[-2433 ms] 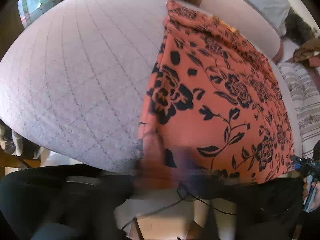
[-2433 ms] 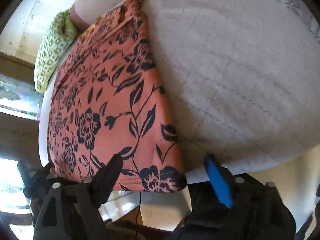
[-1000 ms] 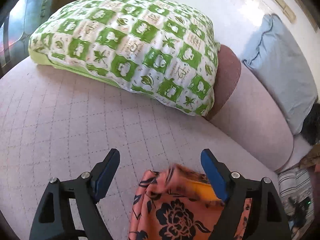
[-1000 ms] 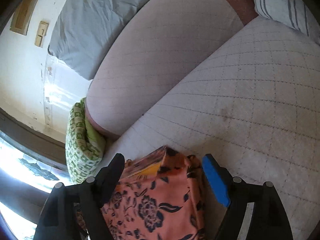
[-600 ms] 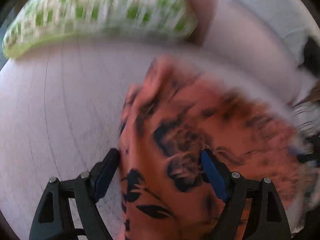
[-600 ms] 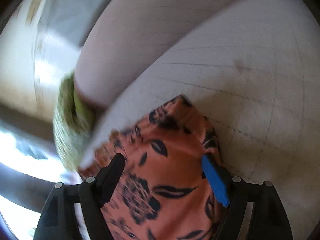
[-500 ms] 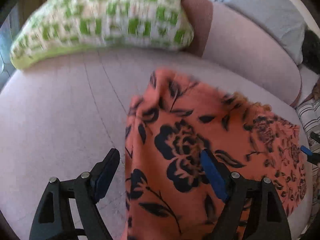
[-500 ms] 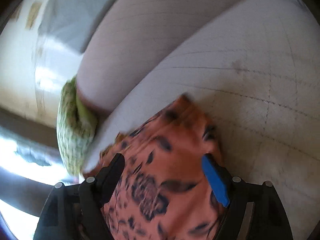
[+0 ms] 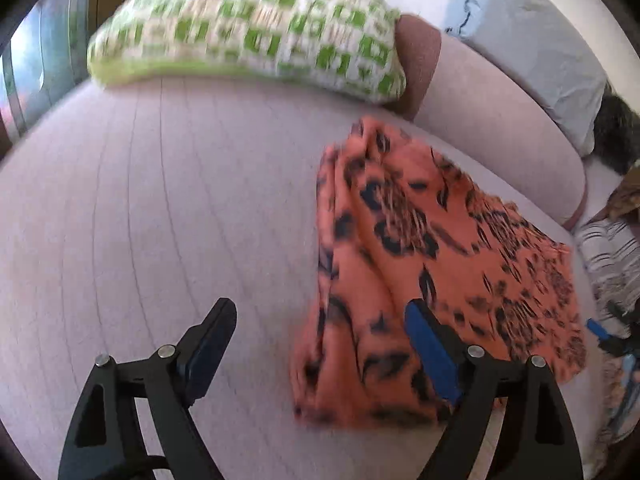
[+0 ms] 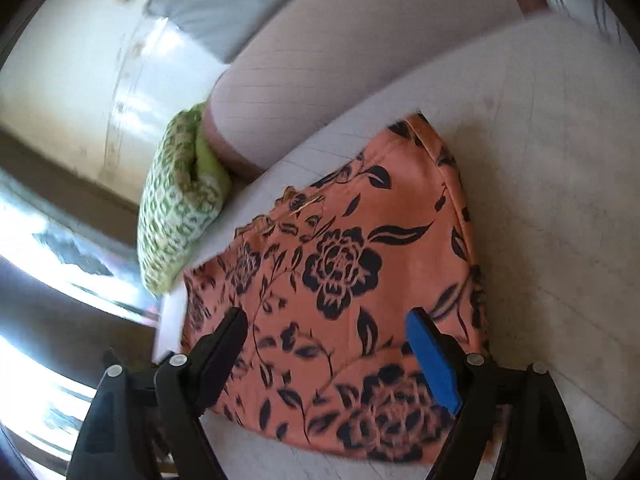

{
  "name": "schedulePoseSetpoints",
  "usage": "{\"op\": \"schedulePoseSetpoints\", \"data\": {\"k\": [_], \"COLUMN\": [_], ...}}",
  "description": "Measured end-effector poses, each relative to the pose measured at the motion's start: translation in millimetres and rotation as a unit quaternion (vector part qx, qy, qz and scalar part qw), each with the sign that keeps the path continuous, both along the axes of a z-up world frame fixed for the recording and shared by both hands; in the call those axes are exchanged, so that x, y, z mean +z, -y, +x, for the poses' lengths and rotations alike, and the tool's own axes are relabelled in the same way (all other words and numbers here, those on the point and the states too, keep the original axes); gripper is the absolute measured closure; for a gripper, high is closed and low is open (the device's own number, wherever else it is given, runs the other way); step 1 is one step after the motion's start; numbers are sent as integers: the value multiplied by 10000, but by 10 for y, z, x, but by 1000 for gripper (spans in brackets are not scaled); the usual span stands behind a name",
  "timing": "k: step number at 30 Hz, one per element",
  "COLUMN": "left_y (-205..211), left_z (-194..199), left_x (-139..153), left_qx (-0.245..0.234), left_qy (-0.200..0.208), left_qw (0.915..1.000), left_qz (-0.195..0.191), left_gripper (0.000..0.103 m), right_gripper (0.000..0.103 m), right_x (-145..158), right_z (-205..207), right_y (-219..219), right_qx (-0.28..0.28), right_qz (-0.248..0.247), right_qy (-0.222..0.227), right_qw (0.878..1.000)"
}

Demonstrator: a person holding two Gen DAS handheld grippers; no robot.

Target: Fold small clothes

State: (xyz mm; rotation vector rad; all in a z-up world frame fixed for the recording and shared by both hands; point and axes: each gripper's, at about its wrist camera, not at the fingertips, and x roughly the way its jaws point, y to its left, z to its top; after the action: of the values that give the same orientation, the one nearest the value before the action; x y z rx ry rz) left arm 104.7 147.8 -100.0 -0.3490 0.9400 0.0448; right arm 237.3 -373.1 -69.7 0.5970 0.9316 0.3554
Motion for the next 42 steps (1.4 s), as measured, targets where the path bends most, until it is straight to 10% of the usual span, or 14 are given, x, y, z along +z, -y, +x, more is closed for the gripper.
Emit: {"op": "schedulePoseSetpoints", "data": {"k": [10, 14, 23, 30, 34, 37, 42], "left_y": [-22, -62, -168, -155, -105, -36, 24], "left_z": [-210, -50, -275, -374, -433, -442, -729], "left_x": [138, -72, 111, 207, 394, 345, -15], "left_qx": [-241, -313, -55, -83, -150, 21, 797], "left_qy": [165, -263, 101, 113, 389, 307, -14], "left_qw": [9994, 9988, 9991, 9997, 9990, 9993, 9842], "left_qz": [-162, -286, -402, -220, -156, -202, -1579], "left_gripper": [18, 75, 98, 94, 39, 34, 34], "right_gripper": [19, 19, 19, 18, 15, 15, 15], "right_x": [-296, -213, -175, -208, -186, -269, -445], "right_z": [-694, -640, -619, -589, -601, -628, -999], "right_y": [81, 102, 100, 177, 325, 428, 485], "right_qx": [-333, -537, -606, -623, -978, -1123, -1494], "right_qz": [-37, -143, -196, -102, -164, -86, 1221], "right_qy": [-285, -113, -48, -216, -195, -446, -824], "right_qw": [9990, 9984, 9980, 9978, 9949, 9926, 9777]}}
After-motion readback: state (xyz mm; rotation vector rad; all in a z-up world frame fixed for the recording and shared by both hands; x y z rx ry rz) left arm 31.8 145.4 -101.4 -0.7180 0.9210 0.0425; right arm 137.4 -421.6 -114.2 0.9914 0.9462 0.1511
